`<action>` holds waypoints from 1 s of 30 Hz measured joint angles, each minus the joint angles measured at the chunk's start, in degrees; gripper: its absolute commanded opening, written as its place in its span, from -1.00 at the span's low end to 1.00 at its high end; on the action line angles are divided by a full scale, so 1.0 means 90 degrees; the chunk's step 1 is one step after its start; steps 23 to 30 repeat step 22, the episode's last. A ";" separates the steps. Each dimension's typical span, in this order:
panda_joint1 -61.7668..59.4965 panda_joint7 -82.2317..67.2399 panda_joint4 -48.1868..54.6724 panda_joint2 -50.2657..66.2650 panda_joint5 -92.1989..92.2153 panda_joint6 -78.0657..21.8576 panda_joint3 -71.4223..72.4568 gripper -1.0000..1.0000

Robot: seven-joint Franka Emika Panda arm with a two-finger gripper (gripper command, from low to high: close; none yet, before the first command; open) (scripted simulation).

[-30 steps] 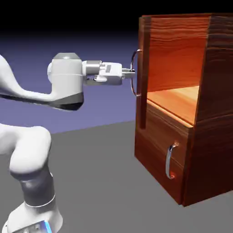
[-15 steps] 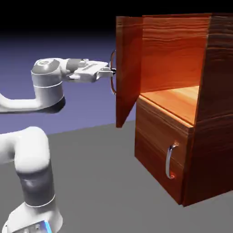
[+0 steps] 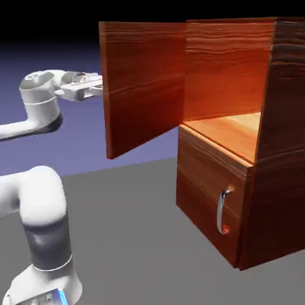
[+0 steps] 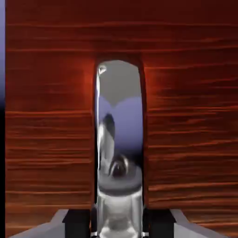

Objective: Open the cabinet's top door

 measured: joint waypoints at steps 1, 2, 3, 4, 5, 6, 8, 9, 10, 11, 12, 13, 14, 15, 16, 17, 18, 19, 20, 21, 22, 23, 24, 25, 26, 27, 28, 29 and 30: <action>-0.0155 -0.0013 0.0231 0.0046 0.0124 -0.0258 0.0176 -1.00; -0.0317 -0.0027 0.0461 0.0088 0.0236 -0.0505 0.0341 -1.00; -0.0484 -0.0044 0.0692 0.0125 0.0339 -0.0743 0.0495 -1.00; -0.0654 -0.0062 0.0923 0.0158 0.0434 -0.0973 0.0639 -1.00; -0.0828 -0.0083 0.1153 0.0187 0.0521 -0.1196 0.0775 -1.00; -0.1005 -0.0106 0.1384 0.0212 0.0601 -0.1413 0.0903 -1.00; -0.1365 -0.0158 0.1845 0.0251 0.0742 -0.1832 0.1139 -1.00; -0.1548 -0.0187 0.2076 0.0266 0.0804 -0.2034 0.1247 -1.00; -0.1731 -0.0218 0.2307 0.0277 0.0861 -0.2233 0.1349 -1.00; -0.1915 -0.0251 0.2538 0.0285 0.0913 -0.2427 0.1445 -1.00; -0.2100 -0.0286 0.2768 0.0291 0.0961 -0.2619 0.1537 -1.00; -0.2285 -0.0323 0.2999 0.0294 0.1005 -0.2807 0.1623 -1.00; -0.2470 -0.0362 0.3230 0.0295 0.1045 -0.2992 0.1705 -1.00; -0.2655 -0.0403 0.3460 0.0294 0.1081 -0.3174 0.1782 -1.00; -0.2840 -0.0446 0.3691 0.0291 0.1113 -0.3354 0.1855 -1.00; -0.3024 -0.0491 0.3922 0.0286 0.1141 -0.3531 0.1924 -1.00; -0.3208 -0.0537 0.4152 0.0280 0.1166 -0.3706 0.1988 -1.00; -0.3391 -0.0586 0.4383 0.0272 0.1188 -0.3878 0.2049 -1.00; -0.3574 -0.0636 0.4614 0.0264 0.1207 -0.4049 0.2107 -1.00; -0.3756 -0.0689 0.4844 0.0254 0.1220 -0.4216 0.2161 -1.00; -0.3937 -0.0744 0.5074 0.0243 0.1231 -0.4381 0.2211 -1.00; -0.3937 -0.0744 0.5074 0.0243 0.1231 -0.4381 0.2211 -1.00; -0.3937 -0.0744 0.5074 0.0243 0.1231 -0.4381 0.2211 -1.00; -0.3937 -0.0744 0.5074 0.0243 0.1231 -0.4381 0.2211 -1.00; -0.3937 -0.0744 0.5074 0.0243 0.1231 -0.4381 0.2211 -1.00; -0.3937 -0.0744 0.5074 0.0243 0.1231 -0.4381 0.2211 -1.00; -0.3937 -0.0744 0.5074 0.0243 0.1231 -0.4381 0.2211 -1.00; -0.3937 -0.0744 0.5074 0.0243 0.1231 -0.4381 0.2211 -1.00; -0.3937 -0.0744 0.5074 0.0243 0.1231 -0.4381 0.2211 -1.00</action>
